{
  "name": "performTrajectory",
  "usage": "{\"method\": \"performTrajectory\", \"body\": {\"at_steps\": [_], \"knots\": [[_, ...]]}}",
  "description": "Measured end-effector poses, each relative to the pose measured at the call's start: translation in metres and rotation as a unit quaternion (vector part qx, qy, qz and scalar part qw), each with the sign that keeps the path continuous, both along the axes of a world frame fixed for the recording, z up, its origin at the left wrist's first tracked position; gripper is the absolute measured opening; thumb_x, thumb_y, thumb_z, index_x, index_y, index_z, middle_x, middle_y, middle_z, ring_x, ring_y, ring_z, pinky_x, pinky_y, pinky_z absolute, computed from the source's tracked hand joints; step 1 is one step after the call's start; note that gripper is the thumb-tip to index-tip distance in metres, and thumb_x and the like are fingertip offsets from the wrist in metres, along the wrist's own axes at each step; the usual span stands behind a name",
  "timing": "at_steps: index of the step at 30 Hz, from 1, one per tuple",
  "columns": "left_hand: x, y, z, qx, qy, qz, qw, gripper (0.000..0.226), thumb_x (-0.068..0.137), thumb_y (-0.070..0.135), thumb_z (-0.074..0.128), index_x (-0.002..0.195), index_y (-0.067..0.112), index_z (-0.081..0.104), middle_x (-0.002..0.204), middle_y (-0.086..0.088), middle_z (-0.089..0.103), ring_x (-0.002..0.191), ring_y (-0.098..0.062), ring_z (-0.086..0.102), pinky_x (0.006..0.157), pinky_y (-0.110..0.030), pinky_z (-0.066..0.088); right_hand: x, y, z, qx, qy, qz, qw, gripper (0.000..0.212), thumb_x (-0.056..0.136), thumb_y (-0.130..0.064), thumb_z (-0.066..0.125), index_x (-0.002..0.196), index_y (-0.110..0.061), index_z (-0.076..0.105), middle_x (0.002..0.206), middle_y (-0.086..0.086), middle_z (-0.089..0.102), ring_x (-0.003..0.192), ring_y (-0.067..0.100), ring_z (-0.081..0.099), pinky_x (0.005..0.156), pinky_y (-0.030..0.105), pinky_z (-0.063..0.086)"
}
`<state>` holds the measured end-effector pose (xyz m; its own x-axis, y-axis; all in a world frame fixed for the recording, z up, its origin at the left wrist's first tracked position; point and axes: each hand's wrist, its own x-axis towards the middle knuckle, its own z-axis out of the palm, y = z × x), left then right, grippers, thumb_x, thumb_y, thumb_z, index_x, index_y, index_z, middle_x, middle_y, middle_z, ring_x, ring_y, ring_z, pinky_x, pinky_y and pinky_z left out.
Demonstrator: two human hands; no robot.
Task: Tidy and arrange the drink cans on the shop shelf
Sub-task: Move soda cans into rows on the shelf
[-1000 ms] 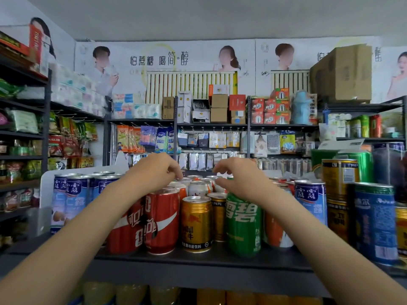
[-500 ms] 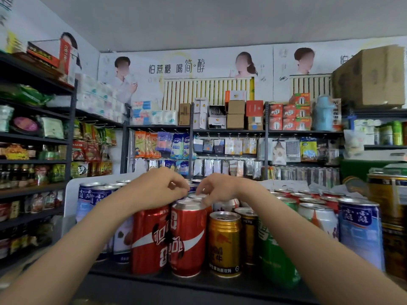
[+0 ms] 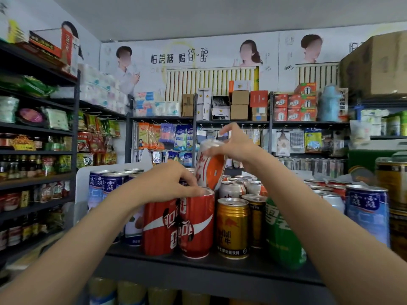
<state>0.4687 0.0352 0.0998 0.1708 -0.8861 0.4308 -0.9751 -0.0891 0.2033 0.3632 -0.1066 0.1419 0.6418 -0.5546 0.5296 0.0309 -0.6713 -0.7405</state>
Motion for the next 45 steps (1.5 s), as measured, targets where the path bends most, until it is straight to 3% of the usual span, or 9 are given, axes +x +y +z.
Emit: {"method": "performTrajectory", "body": {"at_steps": [7,12,15,18,22,26,30,37,45], "knots": [[-0.027,-0.016,0.019,-0.238,0.230,-0.006,0.944,0.049,0.092,0.049,0.041,0.110,0.009,0.063,0.102,-0.004,0.068,0.097,-0.024,0.063,0.072,-0.023,0.044,-0.036,0.008,0.001,0.209,-0.282,0.117,0.929,0.054,0.081,-0.016,0.069,0.122,-0.008,0.035,0.114,0.017,0.055,0.098,0.027,0.060,0.070,0.025,0.054],[-0.040,-0.024,0.036,-0.256,0.571,-0.169,0.762,0.040,0.084,0.037,0.060,0.111,0.009,0.053,0.102,-0.011,0.068,0.091,-0.018,0.067,0.075,-0.023,0.055,-0.048,0.016,-0.008,0.169,-0.187,0.169,0.953,0.067,0.073,-0.005,0.073,0.129,-0.008,0.034,0.116,0.015,0.058,0.103,0.027,0.062,0.087,0.033,0.053],[-0.028,-0.028,0.036,-0.268,0.479,-0.128,0.826,0.045,0.079,0.029,0.067,0.116,0.007,0.055,0.112,-0.010,0.066,0.097,-0.019,0.065,0.085,-0.030,0.053,-0.047,0.017,-0.012,0.048,-0.047,0.085,0.994,0.076,0.070,-0.013,0.078,0.132,-0.015,0.034,0.109,0.006,0.060,0.098,0.018,0.062,0.085,0.030,0.048],[-0.022,-0.032,0.035,-0.238,0.359,-0.060,0.901,0.063,0.070,0.031,0.077,0.123,0.012,0.049,0.112,-0.005,0.063,0.102,-0.020,0.061,0.093,-0.039,0.049,-0.038,0.016,-0.008,-0.068,-0.031,0.044,0.996,0.088,0.068,-0.019,0.081,0.139,-0.020,0.028,0.114,-0.002,0.058,0.096,0.008,0.057,0.076,0.021,0.048],[-0.015,-0.035,0.037,-0.183,0.302,-0.044,0.934,0.055,0.068,0.026,0.079,0.114,0.014,0.053,0.106,-0.003,0.064,0.100,-0.018,0.061,0.092,-0.038,0.050,-0.017,0.012,-0.011,-0.196,-0.052,0.033,0.979,0.103,0.063,-0.012,0.084,0.143,-0.021,0.020,0.104,-0.011,0.053,0.086,0.002,0.055,0.070,0.006,0.046],[-0.001,-0.022,0.026,-0.163,0.116,0.003,0.980,0.052,0.075,0.034,0.072,0.122,0.017,0.055,0.124,0.002,0.058,0.114,-0.015,0.054,0.102,-0.035,0.041,0.001,-0.001,-0.022,-0.242,-0.057,-0.019,0.968,0.090,0.057,-0.016,0.086,0.131,-0.018,0.034,0.118,0.004,0.052,0.101,0.021,0.055,0.085,0.035,0.050],[0.005,-0.005,-0.004,-0.101,-0.005,0.066,0.993,0.060,0.076,0.056,0.063,0.127,0.028,0.050,0.134,0.007,0.050,0.121,-0.011,0.046,0.095,-0.024,0.036,0.010,-0.011,-0.034,-0.214,-0.017,-0.033,0.976,0.082,0.054,-0.019,0.088,0.117,-0.020,0.036,0.119,0.006,0.050,0.104,0.024,0.053,0.086,0.039,0.049],[0.006,-0.009,-0.013,-0.043,0.034,0.058,0.997,0.057,0.078,0.059,0.055,0.124,0.024,0.052,0.129,0.006,0.053,0.109,-0.008,0.049,0.086,-0.021,0.037,0.011,-0.014,-0.038,-0.179,0.089,0.000,0.980,0.065,0.065,-0.013,0.082,0.107,-0.018,0.032,0.084,-0.002,0.052,0.072,0.013,0.050,0.057,0.021,0.037],[0.006,-0.006,-0.008,-0.014,0.032,0.050,0.998,0.051,0.079,0.058,0.053,0.113,0.020,0.060,0.112,0.002,0.061,0.098,-0.013,0.056,0.077,-0.021,0.042,0.006,-0.018,-0.013,-0.144,0.240,0.059,0.958,0.063,0.065,-0.004,0.079,0.111,-0.017,0.037,0.094,0.011,0.058,0.083,0.024,0.054,0.078,0.038,0.045]]}}
